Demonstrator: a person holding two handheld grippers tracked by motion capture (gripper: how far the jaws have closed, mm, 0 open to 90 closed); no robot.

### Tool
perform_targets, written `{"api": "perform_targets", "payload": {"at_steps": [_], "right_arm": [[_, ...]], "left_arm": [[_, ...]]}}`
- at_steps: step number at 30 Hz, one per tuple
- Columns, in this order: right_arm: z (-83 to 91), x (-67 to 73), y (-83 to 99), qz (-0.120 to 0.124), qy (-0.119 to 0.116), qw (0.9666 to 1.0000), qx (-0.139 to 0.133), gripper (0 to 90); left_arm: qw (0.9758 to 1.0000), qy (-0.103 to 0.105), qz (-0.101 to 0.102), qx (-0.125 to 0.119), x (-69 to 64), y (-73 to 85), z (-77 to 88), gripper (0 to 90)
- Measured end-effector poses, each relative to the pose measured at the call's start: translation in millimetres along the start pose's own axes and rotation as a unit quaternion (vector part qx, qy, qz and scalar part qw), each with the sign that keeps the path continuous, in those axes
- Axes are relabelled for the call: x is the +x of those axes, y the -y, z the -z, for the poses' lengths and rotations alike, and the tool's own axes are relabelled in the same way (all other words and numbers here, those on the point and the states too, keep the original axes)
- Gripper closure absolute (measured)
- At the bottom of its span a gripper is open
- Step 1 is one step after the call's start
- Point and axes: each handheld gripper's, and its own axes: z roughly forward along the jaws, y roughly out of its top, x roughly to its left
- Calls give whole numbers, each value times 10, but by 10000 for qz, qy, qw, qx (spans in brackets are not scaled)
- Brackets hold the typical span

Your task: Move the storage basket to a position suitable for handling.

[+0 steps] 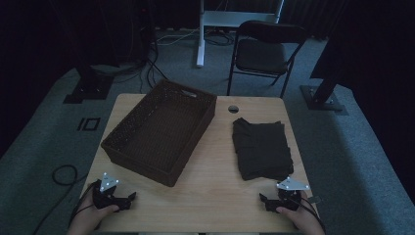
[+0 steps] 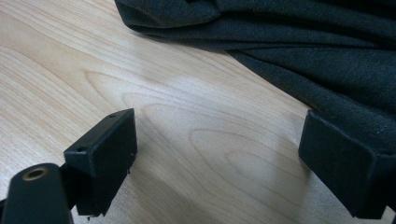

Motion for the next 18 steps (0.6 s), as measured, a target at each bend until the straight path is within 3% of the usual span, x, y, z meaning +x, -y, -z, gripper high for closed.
{"api": "perform_targets", "payload": {"at_steps": [11,18], "right_arm": [[0,0,-1,1,0,10000,2,112],[3,5,2,-31,38,10000,-1,112]], "left_arm": [[9999,75,-66,-9,4,8,7,0],[9995,292,-22,-84,44,45,49,0]]}}
